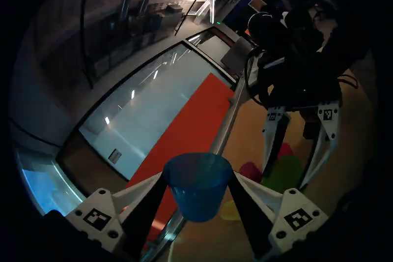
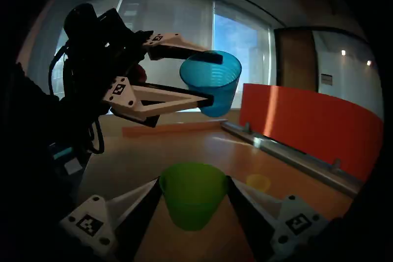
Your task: Pour water
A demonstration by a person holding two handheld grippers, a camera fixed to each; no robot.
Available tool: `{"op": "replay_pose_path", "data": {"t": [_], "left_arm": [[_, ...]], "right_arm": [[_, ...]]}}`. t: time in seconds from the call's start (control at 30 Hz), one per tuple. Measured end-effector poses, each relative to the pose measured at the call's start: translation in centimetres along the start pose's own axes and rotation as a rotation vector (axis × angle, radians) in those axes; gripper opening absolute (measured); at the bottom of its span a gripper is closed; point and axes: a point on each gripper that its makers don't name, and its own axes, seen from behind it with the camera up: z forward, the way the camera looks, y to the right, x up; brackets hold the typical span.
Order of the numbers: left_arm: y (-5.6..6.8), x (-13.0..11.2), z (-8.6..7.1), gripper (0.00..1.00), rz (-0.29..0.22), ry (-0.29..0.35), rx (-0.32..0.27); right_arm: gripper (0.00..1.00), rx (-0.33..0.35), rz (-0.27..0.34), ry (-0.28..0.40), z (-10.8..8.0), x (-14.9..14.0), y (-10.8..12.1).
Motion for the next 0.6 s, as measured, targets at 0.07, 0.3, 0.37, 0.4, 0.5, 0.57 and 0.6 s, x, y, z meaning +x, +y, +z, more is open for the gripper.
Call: {"op": "replay_pose_path", "data": {"t": [0.07,0.3,0.37,0.4,0.5,0.57,0.6], "left_arm": [[-0.02,0.08,0.07,0.86,0.008,0.0,0.002],[-0.03,0.27,0.31,0.86,0.035,0.0,-0.002],[-0.02,0.32,0.33,0.86,0.046,-0.001,-0.004],[-0.01,0.34,0.35,0.86,0.051,-0.002,-0.005],[0.12,0.44,0.4,0.86,0.065,-0.004,-0.01],[0.17,0.49,0.47,0.86,0.075,-0.004,-0.01],[0.2,0.51,0.5,0.86,0.08,-0.004,-0.011]], "right_arm": [[0.94,0.0,0.0,0.0,0.03,0.02,0.07],[0.94,-0.001,-0.001,0.001,0.07,0.12,0.22],[0.94,0.001,-0.001,0.001,0.06,0.16,0.22],[0.94,0.001,-0.002,0.001,0.06,0.18,0.22],[0.94,0.001,-0.004,0.002,0.05,0.21,0.24],[0.94,0.001,-0.005,0.001,0.03,0.21,0.25],[0.94,0.001,-0.005,0.001,0.01,0.21,0.27]]}}
